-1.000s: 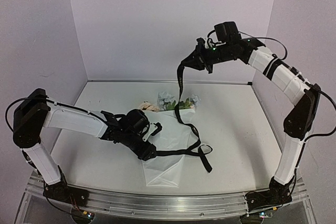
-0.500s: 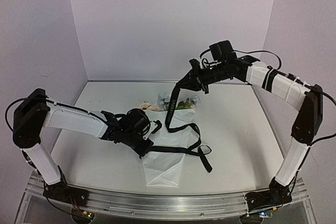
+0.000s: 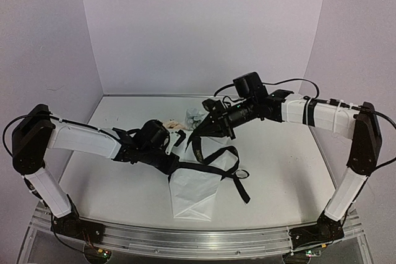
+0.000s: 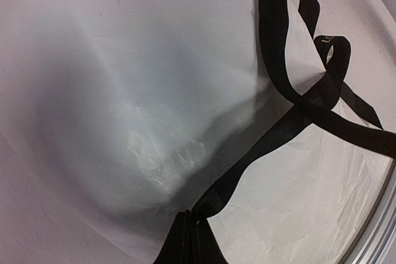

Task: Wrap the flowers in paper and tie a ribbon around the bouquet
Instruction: Cross the ribbon over the folded bouquet.

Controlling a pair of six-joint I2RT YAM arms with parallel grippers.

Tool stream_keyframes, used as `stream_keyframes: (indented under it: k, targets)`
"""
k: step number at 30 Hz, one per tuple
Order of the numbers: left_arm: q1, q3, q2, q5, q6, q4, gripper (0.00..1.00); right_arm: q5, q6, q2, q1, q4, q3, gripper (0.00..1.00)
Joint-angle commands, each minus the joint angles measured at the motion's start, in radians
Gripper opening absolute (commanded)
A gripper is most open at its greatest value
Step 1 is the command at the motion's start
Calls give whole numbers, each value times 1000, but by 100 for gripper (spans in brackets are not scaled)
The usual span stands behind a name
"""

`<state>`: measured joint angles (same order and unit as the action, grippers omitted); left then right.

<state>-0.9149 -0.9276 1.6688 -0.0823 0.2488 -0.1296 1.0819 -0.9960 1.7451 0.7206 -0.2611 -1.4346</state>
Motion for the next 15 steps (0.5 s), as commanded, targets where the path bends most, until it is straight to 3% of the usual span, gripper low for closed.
stream_keyframes:
  k: [1,7,15]
  targets:
    - [18,25,-56,-44,26,72,3,75,-14,12,48,90,41,0]
    - [26,51,-72,-53,37,96,5,63,14,60,100,81,92,0]
    - [29,93,-101,-57,47,139,8,-124,121,146,134,-21,134,0]
